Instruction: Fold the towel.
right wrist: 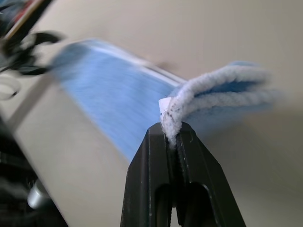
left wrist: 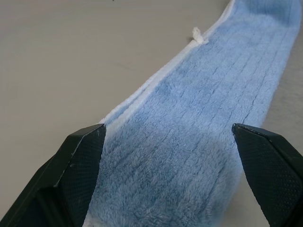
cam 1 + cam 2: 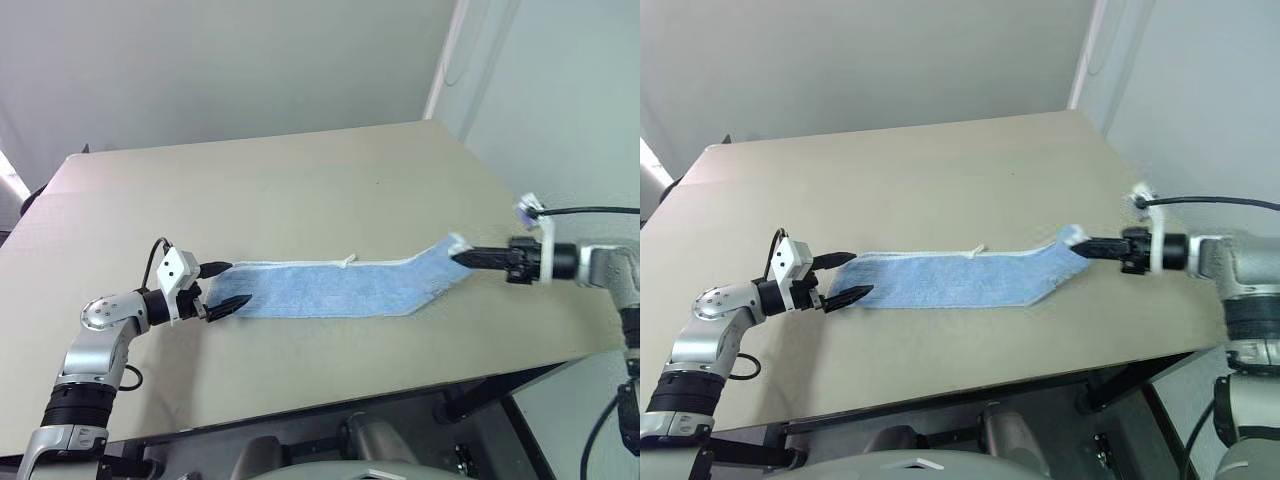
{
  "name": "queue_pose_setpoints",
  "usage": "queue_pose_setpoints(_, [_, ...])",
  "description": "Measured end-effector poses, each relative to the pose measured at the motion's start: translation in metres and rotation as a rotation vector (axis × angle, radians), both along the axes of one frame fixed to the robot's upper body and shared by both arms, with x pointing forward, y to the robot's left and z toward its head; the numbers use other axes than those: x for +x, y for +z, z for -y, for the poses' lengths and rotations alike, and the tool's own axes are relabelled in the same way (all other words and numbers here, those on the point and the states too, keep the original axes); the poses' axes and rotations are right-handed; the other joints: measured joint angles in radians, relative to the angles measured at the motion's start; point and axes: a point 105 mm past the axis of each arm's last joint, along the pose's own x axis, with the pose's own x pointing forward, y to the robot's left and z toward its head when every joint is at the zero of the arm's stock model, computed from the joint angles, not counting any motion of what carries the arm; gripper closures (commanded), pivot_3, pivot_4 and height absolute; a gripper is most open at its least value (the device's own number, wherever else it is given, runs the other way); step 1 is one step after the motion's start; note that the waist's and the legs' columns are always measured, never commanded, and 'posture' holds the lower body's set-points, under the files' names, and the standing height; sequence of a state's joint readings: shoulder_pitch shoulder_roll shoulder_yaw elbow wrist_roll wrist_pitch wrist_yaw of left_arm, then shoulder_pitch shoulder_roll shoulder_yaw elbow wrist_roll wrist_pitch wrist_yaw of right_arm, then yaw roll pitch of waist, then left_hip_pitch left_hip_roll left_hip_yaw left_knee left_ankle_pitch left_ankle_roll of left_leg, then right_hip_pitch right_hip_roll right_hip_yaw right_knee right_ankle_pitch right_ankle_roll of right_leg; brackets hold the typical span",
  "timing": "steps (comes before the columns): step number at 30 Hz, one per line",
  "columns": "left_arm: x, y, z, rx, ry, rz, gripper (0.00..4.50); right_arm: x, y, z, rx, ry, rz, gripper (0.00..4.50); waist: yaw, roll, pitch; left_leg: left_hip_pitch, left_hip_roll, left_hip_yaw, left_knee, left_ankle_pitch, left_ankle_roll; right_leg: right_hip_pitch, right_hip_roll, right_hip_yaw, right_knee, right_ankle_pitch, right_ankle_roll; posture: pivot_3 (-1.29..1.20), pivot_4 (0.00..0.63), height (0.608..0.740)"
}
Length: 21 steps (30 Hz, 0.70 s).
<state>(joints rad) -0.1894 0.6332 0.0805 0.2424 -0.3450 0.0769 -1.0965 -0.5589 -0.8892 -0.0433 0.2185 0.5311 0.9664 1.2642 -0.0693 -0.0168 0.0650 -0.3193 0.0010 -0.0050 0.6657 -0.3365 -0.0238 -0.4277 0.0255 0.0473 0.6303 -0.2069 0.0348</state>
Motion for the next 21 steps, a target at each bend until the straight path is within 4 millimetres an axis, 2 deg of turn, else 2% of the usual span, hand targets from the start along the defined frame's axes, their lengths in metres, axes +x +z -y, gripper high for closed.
queue_pose_setpoints(2, [0.001,0.001,-0.002,-0.003,0.009,0.000,0.00,-0.002,0.002,-0.031,0.006,0.099,0.047,4.45,0.001,-0.001,0.000,0.000,0.001,-0.001,0.000,0.000,0.000,0.000,0.000,-0.001,0.000,0.000,0.001,0.00,0.000,0.740])
queue_pose_setpoints(4, [0.001,0.001,-0.002,-0.007,0.015,-0.001,0.00,-0.004,-0.006,-0.058,0.016,0.172,0.042,4.45,0.001,-0.001,0.000,-0.001,0.001,0.000,0.000,0.000,0.000,0.000,-0.001,0.000,0.000,0.001,0.001,0.00,0.000,0.740])
queue_pose_setpoints(9, [0.002,0.001,-0.003,-0.009,0.024,-0.010,0.00,-0.002,-0.022,-0.097,0.018,0.248,0.011,4.45,0.003,-0.001,0.000,-0.002,-0.001,0.000,0.000,0.000,0.000,-0.001,-0.005,0.001,-0.001,0.001,0.001,0.00,0.000,0.740])
queue_pose_setpoints(12, [0.003,0.001,-0.002,-0.010,0.025,-0.007,0.00,0.006,-0.036,-0.113,0.007,0.246,-0.022,4.45,0.002,-0.001,-0.001,-0.002,-0.001,0.000,0.000,0.000,0.000,-0.001,-0.005,0.002,-0.001,0.001,0.001,0.00,0.000,0.740])
queue_pose_setpoints(16, [0.003,0.001,-0.002,-0.010,0.028,-0.007,0.00,0.006,-0.061,-0.125,-0.024,0.258,-0.096,4.45,0.003,-0.001,-0.001,-0.001,-0.001,0.000,0.000,0.000,0.000,-0.002,-0.005,0.002,-0.001,0.001,0.001,0.00,0.000,0.740])
queue_pose_setpoints(19, [0.003,0.001,-0.001,-0.014,0.031,-0.006,0.00,0.008,-0.066,-0.136,-0.011,0.278,-0.105,4.45,0.001,-0.001,-0.001,-0.002,-0.001,-0.001,0.000,0.000,0.000,-0.002,-0.005,0.002,0.000,0.001,0.001,0.00,0.000,0.740])
queue_pose_setpoints(21, [0.004,0.000,-0.001,-0.015,0.036,-0.005,0.00,0.008,-0.064,-0.138,-0.008,0.294,-0.081,3.96,0.001,-0.001,-0.001,-0.001,-0.001,-0.001,0.000,0.000,0.000,-0.002,-0.005,0.002,0.000,0.001,0.002,0.00,0.000,0.740])
